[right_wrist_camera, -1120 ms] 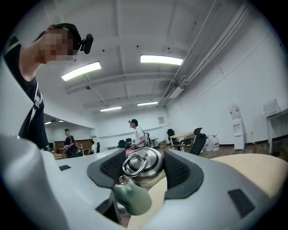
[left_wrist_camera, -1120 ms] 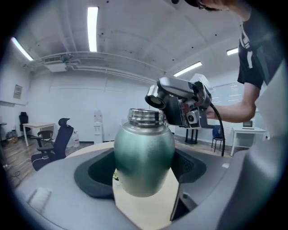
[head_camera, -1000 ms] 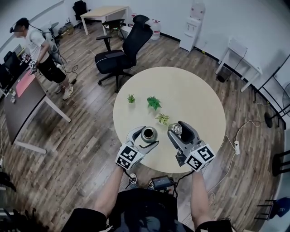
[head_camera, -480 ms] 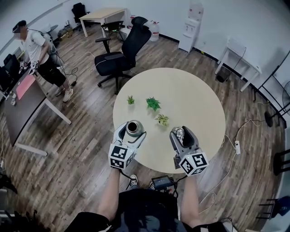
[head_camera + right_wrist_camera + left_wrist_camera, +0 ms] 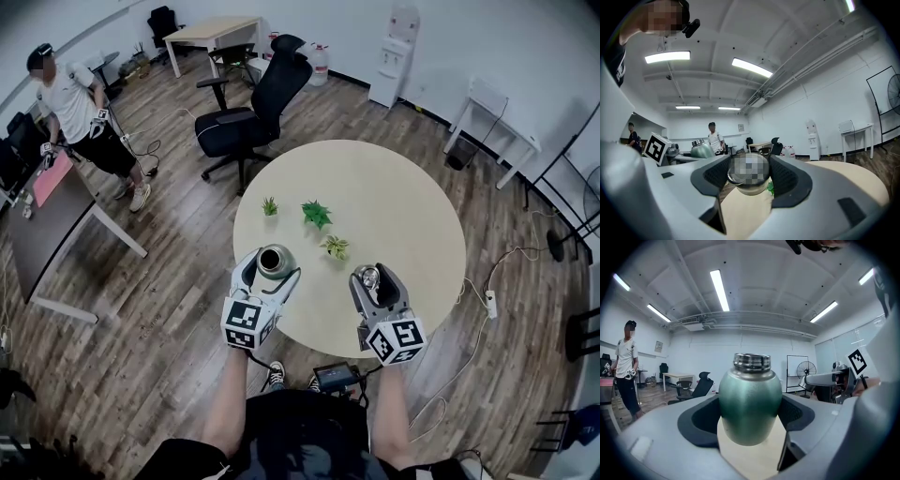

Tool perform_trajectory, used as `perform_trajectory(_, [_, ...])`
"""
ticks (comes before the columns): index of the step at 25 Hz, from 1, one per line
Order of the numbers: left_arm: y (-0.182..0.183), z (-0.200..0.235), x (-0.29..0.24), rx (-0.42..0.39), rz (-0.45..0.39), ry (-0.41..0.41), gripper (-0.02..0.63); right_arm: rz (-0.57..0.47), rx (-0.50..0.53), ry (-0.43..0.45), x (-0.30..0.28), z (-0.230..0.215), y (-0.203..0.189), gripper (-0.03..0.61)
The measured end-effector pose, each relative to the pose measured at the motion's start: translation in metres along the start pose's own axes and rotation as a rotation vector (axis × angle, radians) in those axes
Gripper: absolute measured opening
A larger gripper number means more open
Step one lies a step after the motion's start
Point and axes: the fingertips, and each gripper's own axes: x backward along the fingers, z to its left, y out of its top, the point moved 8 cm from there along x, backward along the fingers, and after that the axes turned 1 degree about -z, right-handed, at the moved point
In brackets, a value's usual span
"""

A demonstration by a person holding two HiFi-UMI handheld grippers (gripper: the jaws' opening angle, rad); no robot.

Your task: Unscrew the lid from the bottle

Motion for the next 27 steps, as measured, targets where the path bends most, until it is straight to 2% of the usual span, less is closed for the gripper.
perform_trajectory(27, [0.0011, -0.003, 0.0046, -0.011, 0.0, -0.011, 0.37, 0.009, 0.017, 0.002, 0.0037, 0.0046, 0.001, 0.264])
